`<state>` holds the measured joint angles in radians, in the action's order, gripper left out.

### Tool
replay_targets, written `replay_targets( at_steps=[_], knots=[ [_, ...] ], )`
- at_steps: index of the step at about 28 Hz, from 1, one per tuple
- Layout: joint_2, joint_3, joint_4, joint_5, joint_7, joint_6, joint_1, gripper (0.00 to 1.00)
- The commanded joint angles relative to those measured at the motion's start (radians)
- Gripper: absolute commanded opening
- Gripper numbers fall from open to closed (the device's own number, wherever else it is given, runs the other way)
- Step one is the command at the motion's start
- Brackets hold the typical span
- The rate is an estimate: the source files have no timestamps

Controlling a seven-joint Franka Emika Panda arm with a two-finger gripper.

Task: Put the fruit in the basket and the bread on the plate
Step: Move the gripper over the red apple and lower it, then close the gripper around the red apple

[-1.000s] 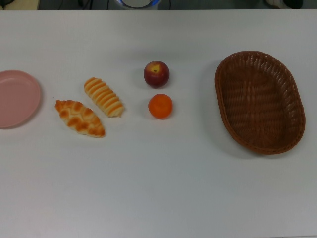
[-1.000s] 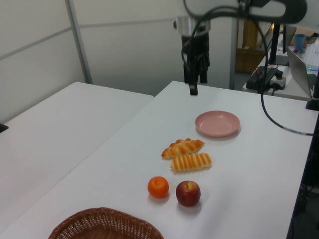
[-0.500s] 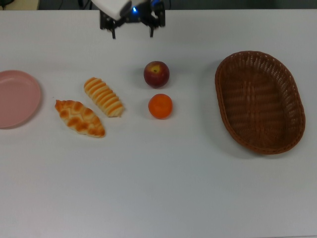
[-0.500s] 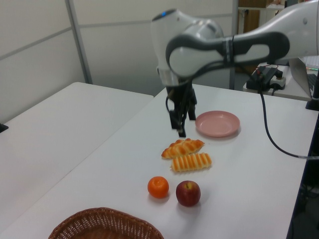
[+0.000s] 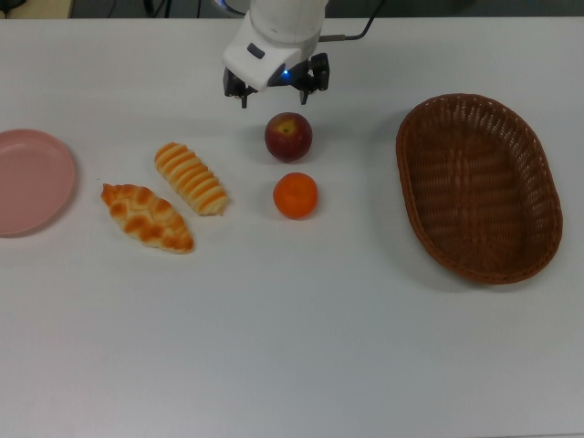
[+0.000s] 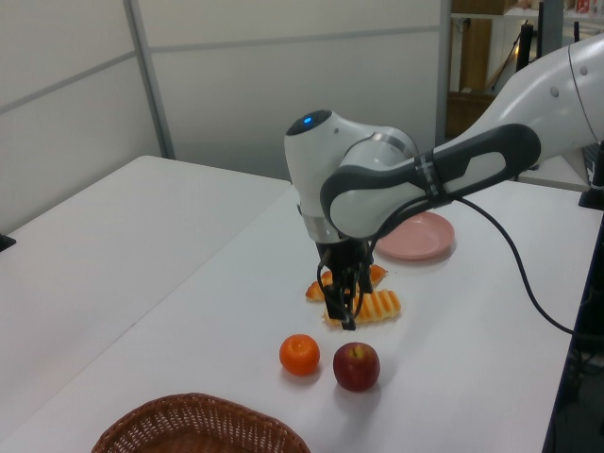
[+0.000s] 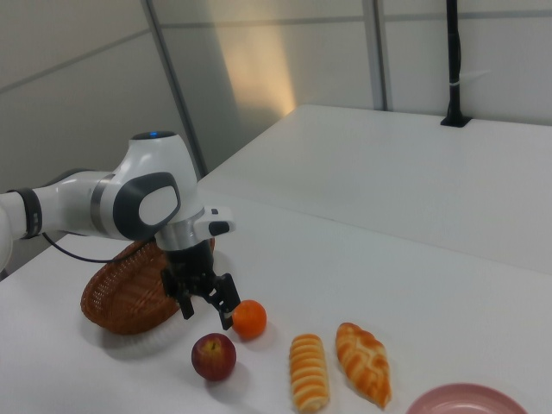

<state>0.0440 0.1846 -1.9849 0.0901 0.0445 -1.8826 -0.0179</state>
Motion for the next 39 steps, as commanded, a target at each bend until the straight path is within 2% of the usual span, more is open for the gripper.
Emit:
replay_targets(
  at_steps=[1, 6, 12, 25, 39],
  knots=[
    [-0.030, -0.005, -0.094, 0.028, 0.051, -0.093, -0.027, 1.00],
    [-0.009, -0.005, -0.146, 0.088, 0.116, -0.173, -0.043, 1.00],
    [0.033, -0.005, -0.149, 0.123, 0.150, -0.191, -0.056, 1.00],
    [0.066, -0.005, -0.144, 0.142, 0.150, -0.190, -0.062, 1.00],
    [0.042, -0.005, -0.137, 0.142, 0.176, -0.178, -0.096, 1.00]
  ],
)
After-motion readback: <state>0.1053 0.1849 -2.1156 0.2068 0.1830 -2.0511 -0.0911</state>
